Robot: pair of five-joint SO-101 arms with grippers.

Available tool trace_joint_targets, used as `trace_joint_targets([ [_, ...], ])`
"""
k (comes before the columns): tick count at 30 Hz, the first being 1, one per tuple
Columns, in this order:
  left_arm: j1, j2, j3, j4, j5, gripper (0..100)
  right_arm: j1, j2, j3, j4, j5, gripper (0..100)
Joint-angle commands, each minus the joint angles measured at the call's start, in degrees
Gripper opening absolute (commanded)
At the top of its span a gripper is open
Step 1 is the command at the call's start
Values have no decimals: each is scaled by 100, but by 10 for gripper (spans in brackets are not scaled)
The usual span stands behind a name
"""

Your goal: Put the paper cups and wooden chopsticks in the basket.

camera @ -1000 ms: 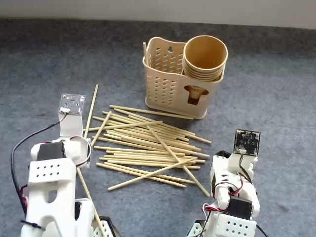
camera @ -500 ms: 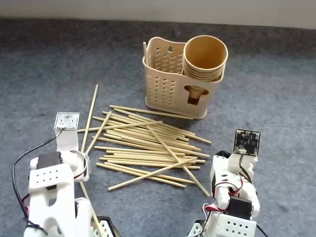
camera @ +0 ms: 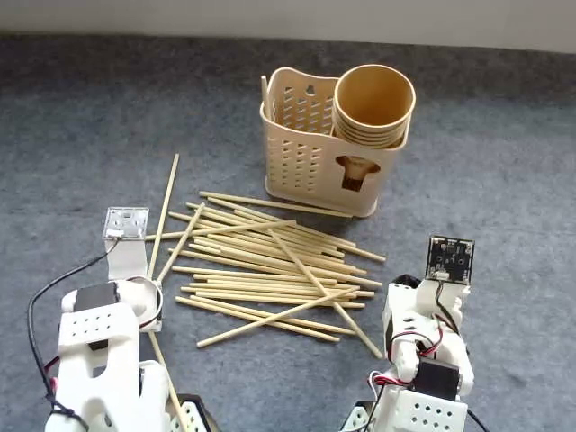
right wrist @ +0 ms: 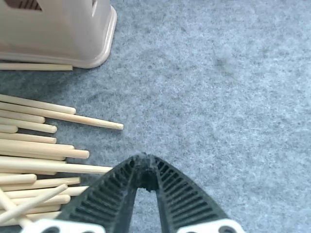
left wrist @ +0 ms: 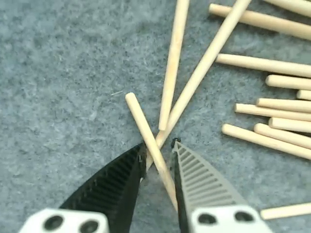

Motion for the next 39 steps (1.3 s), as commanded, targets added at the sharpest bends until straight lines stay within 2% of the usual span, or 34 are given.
trace_joint_targets([
  [1, 444, -84, -57, -193, -9, 62, 40, -66, 655, -13, 53, 5],
  [5, 760, -92, -242, -571, -9, 7, 40, -66, 655, -13, 53, 5],
  [10, 1165, -92, -734, -563, 9, 6, 48, -66, 655, -13, 53, 5],
  [16, 1613, -92, -1235, -589, 853, 6, 40, -66, 655, -13, 53, 5],
  [23, 2237, -92, -2079, -598, 1240, 6, 40, -66, 655, -13, 53, 5],
  [30, 2325, -92, -2905, -598, 1626, 6, 40, -66, 655, -13, 53, 5],
  [39, 2299, -92, -2958, -607, 1591, 7, 31, -66, 655, -13, 53, 5],
])
